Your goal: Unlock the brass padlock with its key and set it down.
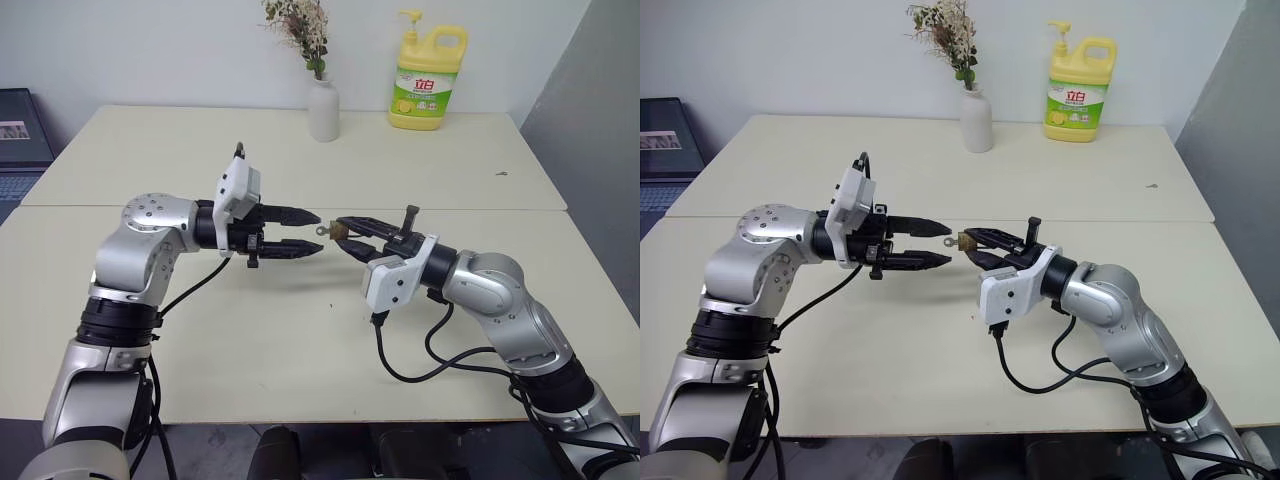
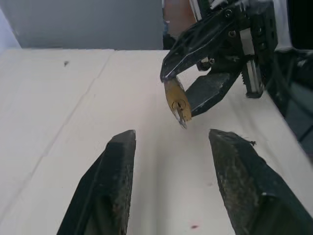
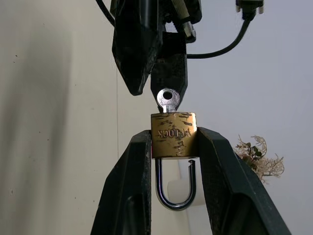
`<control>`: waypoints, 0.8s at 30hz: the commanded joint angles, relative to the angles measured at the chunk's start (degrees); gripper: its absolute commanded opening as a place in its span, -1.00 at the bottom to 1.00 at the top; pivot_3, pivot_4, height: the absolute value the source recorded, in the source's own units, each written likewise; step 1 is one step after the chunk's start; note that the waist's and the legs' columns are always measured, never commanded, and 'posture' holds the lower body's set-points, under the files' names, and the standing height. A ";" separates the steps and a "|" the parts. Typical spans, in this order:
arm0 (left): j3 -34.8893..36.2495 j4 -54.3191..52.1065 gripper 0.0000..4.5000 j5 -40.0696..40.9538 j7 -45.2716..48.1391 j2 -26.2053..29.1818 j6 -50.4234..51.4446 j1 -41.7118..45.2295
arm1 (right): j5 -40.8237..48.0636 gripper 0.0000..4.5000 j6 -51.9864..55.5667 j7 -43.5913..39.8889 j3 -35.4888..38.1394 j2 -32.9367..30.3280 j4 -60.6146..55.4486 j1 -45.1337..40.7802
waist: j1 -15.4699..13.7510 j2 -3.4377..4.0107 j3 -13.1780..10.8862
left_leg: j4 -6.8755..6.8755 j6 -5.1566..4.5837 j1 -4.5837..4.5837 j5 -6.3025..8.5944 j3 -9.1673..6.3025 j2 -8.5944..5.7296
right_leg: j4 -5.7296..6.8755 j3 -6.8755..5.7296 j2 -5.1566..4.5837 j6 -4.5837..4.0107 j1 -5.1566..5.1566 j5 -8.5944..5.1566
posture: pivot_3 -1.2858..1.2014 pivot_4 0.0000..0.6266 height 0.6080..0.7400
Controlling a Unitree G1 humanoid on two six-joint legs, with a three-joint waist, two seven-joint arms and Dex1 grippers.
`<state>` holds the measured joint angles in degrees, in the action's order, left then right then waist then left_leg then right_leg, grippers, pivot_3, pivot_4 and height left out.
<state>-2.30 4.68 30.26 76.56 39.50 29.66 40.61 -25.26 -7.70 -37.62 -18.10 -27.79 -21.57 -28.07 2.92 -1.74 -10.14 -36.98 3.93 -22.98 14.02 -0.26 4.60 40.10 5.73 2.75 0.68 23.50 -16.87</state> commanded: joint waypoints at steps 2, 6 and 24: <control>4.13 -3.61 0.03 7.25 -5.12 -0.58 12.18 0.73 | 0.94 -0.58 -0.71 0.07 0.49 0.22 -2.59 -0.52 | -0.02 0.00 0.00 | 0.00 0.00 0.00 0.00 -0.02 0.00 | 0.00 -0.02 0.00 0.00 0.00 0.00 | 0.03 -0.52 1.00; 4.62 -5.50 0.03 8.99 -8.10 -0.99 16.30 1.63 | 0.98 -0.58 -0.56 -0.27 0.41 0.16 -2.61 -0.61 | -0.06 0.00 0.00 | -0.01 0.00 -0.01 0.00 -0.06 0.00 | 0.00 -0.04 0.00 0.00 -0.01 0.00 | 0.03 -0.52 1.00; 3.46 -11.59 0.03 9.62 -12.61 -1.38 18.66 -1.10 | 1.07 -0.58 -0.28 -0.71 0.51 0.56 -2.81 -0.33 | -0.07 0.00 0.00 | -0.01 0.01 0.02 -0.01 -0.06 0.00 | 0.02 -0.03 0.00 -0.01 -0.02 0.00 | 0.03 -0.52 1.00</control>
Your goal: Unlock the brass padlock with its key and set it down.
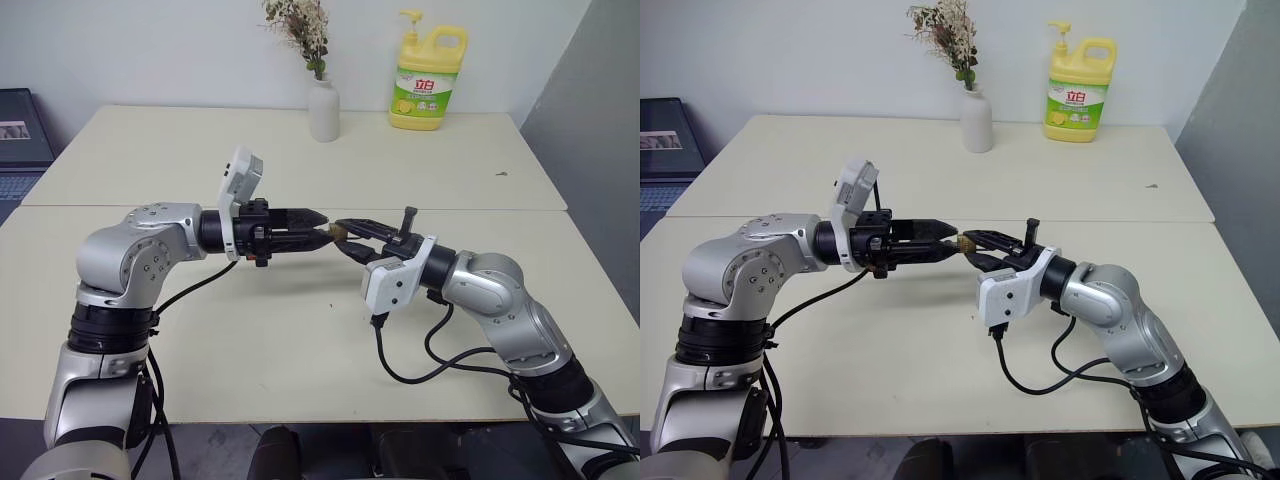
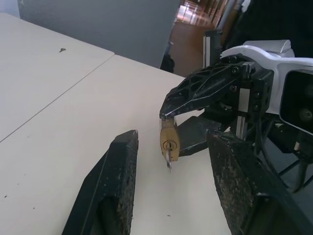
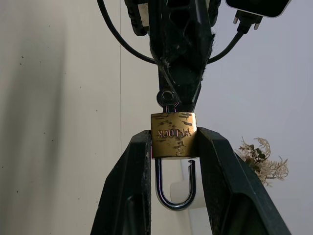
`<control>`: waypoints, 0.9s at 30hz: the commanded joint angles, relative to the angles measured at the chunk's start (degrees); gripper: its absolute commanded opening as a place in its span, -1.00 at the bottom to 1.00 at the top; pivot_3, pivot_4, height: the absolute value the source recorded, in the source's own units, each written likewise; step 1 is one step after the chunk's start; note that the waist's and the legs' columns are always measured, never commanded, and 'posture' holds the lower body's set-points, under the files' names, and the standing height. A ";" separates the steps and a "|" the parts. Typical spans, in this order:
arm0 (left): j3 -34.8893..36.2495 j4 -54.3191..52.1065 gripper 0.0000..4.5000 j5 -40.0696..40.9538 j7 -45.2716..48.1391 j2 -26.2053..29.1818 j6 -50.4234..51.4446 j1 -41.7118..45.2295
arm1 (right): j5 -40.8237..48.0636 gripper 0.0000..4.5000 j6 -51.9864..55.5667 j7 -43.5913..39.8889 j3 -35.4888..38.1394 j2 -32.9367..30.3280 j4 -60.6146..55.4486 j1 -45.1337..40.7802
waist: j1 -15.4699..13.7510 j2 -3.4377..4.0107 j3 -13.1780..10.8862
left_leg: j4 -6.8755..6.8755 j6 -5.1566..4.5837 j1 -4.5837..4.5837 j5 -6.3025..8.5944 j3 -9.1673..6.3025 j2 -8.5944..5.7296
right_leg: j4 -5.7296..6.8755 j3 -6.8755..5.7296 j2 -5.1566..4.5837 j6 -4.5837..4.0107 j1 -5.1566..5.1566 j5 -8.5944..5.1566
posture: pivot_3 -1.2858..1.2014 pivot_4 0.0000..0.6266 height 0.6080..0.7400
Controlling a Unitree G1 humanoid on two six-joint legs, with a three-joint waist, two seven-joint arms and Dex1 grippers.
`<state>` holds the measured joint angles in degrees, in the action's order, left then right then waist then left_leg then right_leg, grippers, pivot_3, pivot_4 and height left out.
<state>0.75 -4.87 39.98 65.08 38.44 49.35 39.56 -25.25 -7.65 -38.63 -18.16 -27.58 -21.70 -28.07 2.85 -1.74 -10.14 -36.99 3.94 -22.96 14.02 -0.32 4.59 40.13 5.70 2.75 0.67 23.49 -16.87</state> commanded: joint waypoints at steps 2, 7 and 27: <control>0.27 -2.02 0.03 -0.17 -1.51 -0.44 -1.23 -0.06 | 1.05 -0.58 -0.31 0.29 0.55 0.38 -2.70 -0.29 | -0.07 0.00 0.00 | 0.00 0.00 0.00 0.00 -0.01 0.00 | 0.00 0.00 0.00 0.00 0.00 0.00 | 0.03 -0.52 1.00; -0.09 -1.07 0.03 -0.87 -2.04 -0.89 -1.94 0.06 | 0.90 -0.58 -0.50 0.35 0.48 0.50 -2.57 -0.43 | -0.08 0.00 0.00 | -0.01 0.00 0.00 0.00 0.00 0.00 | 0.00 0.00 0.00 0.00 0.00 0.00 | 0.03 -0.52 1.00; -1.32 0.35 -0.15 -0.77 -1.44 -2.20 -1.04 1.98 | 0.90 -0.58 -0.51 0.03 0.47 0.70 -2.57 -0.75 | -0.13 0.00 0.00 | -0.01 0.00 0.00 0.00 0.00 -0.01 | 0.00 0.00 0.00 0.00 -0.01 0.00 | 0.03 -0.52 1.00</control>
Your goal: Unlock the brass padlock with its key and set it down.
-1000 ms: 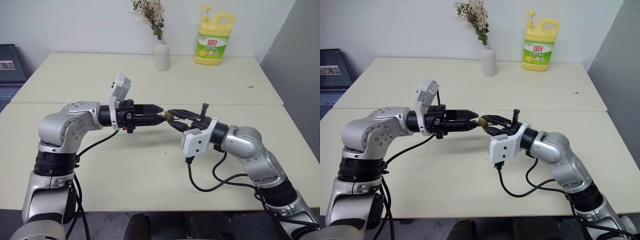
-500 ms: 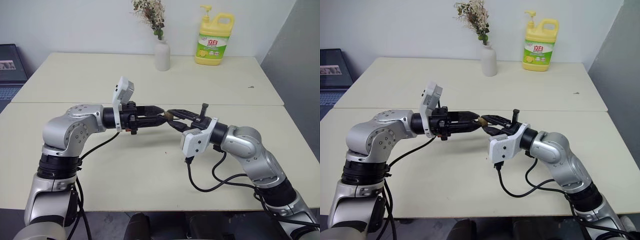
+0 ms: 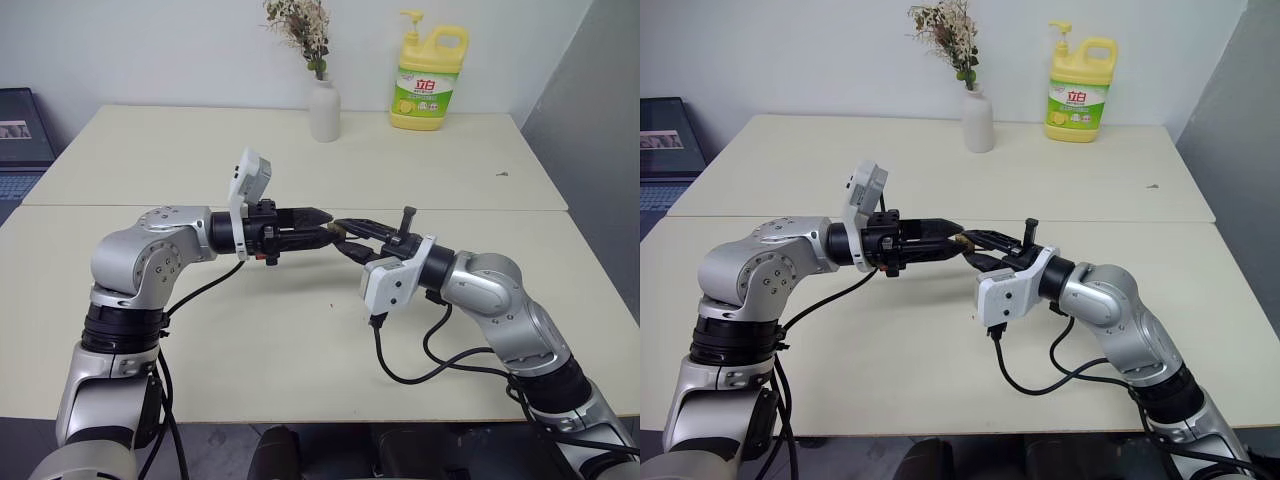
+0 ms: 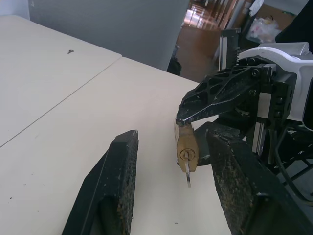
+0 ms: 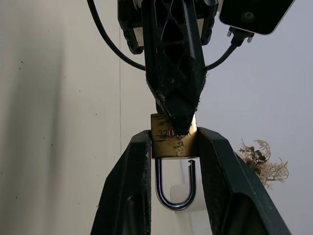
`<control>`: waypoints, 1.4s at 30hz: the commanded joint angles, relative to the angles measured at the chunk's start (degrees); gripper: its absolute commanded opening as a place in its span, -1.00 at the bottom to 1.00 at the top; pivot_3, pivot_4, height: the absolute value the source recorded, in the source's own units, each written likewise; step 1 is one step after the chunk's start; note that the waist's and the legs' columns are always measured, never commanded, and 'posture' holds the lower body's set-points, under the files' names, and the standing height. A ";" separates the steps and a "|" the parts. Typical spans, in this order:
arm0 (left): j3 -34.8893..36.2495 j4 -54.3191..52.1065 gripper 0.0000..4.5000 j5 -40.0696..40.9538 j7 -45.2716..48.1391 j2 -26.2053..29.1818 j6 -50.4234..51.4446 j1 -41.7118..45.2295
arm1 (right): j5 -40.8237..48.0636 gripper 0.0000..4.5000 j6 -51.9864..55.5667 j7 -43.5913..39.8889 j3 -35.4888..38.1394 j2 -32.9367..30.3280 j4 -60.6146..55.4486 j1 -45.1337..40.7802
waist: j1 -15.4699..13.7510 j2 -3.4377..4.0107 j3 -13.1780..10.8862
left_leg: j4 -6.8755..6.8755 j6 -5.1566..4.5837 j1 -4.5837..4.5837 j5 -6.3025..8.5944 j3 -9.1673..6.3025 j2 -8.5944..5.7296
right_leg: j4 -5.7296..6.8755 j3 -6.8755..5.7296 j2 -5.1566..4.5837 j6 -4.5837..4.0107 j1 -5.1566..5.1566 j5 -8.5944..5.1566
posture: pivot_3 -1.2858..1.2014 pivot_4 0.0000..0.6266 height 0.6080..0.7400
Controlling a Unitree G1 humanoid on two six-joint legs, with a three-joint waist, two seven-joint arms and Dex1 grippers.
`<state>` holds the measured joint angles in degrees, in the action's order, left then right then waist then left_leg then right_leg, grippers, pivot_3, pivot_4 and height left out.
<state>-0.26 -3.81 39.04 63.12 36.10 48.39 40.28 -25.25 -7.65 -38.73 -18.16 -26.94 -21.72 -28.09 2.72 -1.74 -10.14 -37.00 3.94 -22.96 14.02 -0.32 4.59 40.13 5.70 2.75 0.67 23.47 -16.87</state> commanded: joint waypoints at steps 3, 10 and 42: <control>-0.78 -0.69 -0.50 0.25 1.02 0.45 0.00 1.34 | 0.72 -0.58 -0.72 0.12 0.40 -0.02 -2.59 -0.75 | 0.01 0.00 0.00 | 0.00 0.00 0.00 0.00 0.00 0.00 | 0.00 0.00 0.00 0.00 0.00 0.00 | 0.03 -0.52 1.00; -0.78 0.14 -0.92 -0.15 0.82 0.06 -0.49 1.85 | 0.52 -0.58 -1.29 0.24 0.31 -0.18 -2.47 -0.84 | 0.01 0.00 0.00 | 0.00 0.00 0.00 0.00 0.00 0.00 | 0.00 0.00 0.00 0.00 0.00 0.00 | 0.03 -0.52 1.00; -1.19 3.27 -0.92 -2.18 6.78 2.33 -5.74 1.86 | 4.26 0.71 0.51 -1.60 4.29 -3.64 -1.85 1.58 | -0.02 0.00 0.00 | 0.00 0.00 0.00 0.00 0.00 0.00 | 0.00 0.00 0.00 0.00 0.00 0.00 | 0.03 -0.52 1.00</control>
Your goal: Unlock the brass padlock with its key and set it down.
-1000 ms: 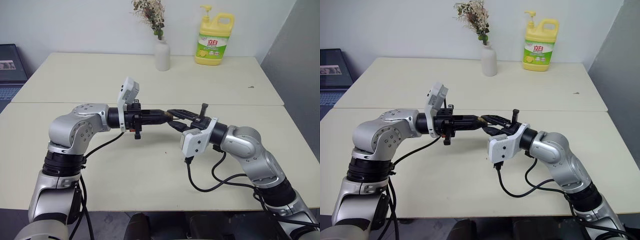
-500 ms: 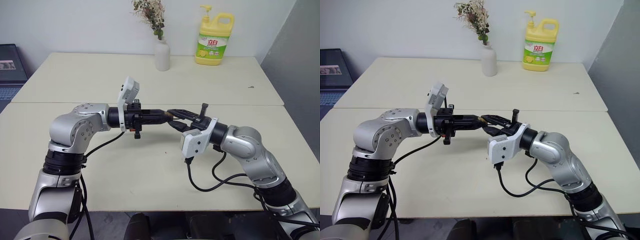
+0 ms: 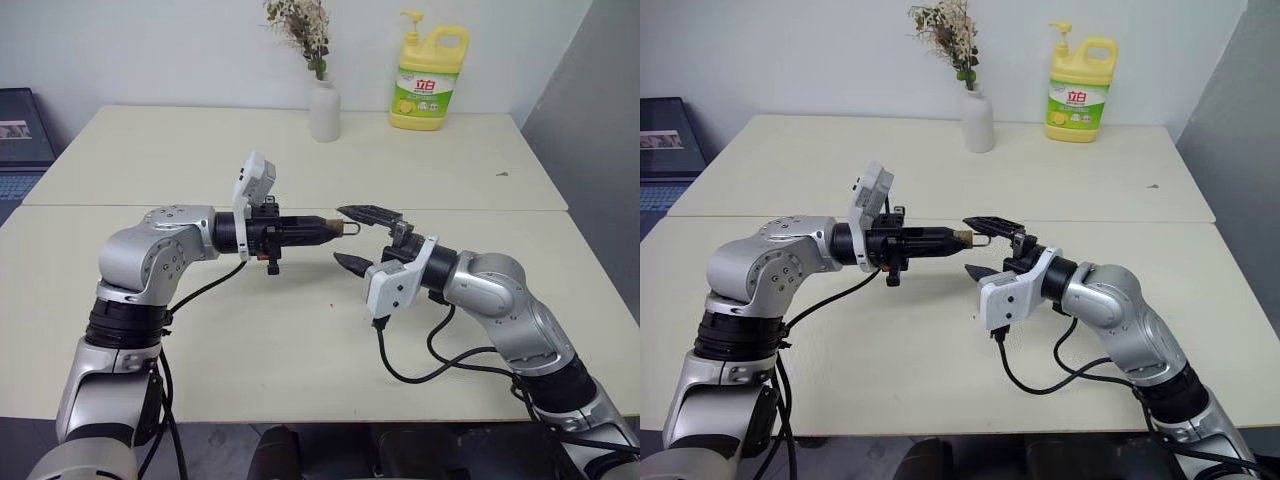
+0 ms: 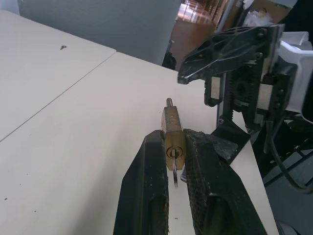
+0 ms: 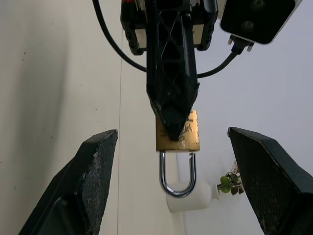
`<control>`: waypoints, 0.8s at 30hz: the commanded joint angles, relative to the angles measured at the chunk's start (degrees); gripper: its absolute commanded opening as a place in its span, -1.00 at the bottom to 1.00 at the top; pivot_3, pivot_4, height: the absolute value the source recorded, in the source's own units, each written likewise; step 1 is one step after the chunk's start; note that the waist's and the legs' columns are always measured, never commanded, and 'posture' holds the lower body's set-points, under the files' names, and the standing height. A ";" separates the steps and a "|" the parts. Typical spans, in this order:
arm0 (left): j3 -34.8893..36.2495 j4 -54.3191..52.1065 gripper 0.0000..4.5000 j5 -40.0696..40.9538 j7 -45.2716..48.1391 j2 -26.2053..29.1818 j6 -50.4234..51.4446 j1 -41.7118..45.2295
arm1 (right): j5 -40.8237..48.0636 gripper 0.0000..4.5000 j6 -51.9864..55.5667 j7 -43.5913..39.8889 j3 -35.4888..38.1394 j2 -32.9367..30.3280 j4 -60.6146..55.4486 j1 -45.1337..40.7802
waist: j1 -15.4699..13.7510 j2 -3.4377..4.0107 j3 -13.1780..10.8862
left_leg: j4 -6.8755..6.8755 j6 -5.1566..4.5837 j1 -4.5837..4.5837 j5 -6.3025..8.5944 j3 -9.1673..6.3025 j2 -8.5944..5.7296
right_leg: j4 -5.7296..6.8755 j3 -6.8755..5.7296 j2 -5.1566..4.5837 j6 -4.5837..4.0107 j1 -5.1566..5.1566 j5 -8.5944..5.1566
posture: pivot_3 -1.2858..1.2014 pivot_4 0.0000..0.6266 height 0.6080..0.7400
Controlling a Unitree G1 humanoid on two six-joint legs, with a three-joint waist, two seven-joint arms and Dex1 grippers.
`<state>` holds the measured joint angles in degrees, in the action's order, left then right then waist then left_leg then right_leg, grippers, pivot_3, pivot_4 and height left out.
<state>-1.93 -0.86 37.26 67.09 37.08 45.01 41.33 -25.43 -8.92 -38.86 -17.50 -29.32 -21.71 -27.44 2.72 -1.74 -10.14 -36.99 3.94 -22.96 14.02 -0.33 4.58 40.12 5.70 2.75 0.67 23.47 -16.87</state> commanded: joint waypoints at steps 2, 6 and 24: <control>0.29 1.40 -0.92 -0.52 4.98 2.06 -3.10 1.09 | 8.74 0.71 4.13 -2.94 6.24 -2.12 -2.69 2.10 | -0.06 0.00 0.00 | 0.00 0.00 0.00 0.00 0.00 0.00 | 0.00 -0.01 0.00 0.00 -0.01 0.00 | 0.03 -0.52 1.00; -0.42 3.17 -0.92 -1.02 8.61 2.82 -4.30 2.38 | 16.44 0.71 9.34 -5.84 10.95 -4.17 -5.32 4.89 | -0.17 0.00 0.00 | 0.00 0.00 0.00 0.00 0.01 -0.01 | -0.01 0.00 0.00 0.00 -0.02 0.00 | 0.03 -0.52 1.00; 0.16 2.04 -0.92 0.22 11.12 3.16 -3.36 3.51 | 34.81 -1.00 20.71 -11.99 9.51 -5.46 -11.61 -1.08 | 0.07 0.00 0.00 | 0.00 -0.01 0.01 0.01 -0.05 -0.01 | -0.01 -0.03 0.01 0.03 -0.03 -0.02 | 0.03 -0.52 1.00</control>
<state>-2.92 3.51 36.25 77.33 39.48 41.62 43.75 8.65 11.85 -51.16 -7.94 -35.02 -32.74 -27.40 2.79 -1.74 -10.14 -36.99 3.93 -22.96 14.02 -0.39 4.57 40.11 5.65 2.76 0.70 23.44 -16.89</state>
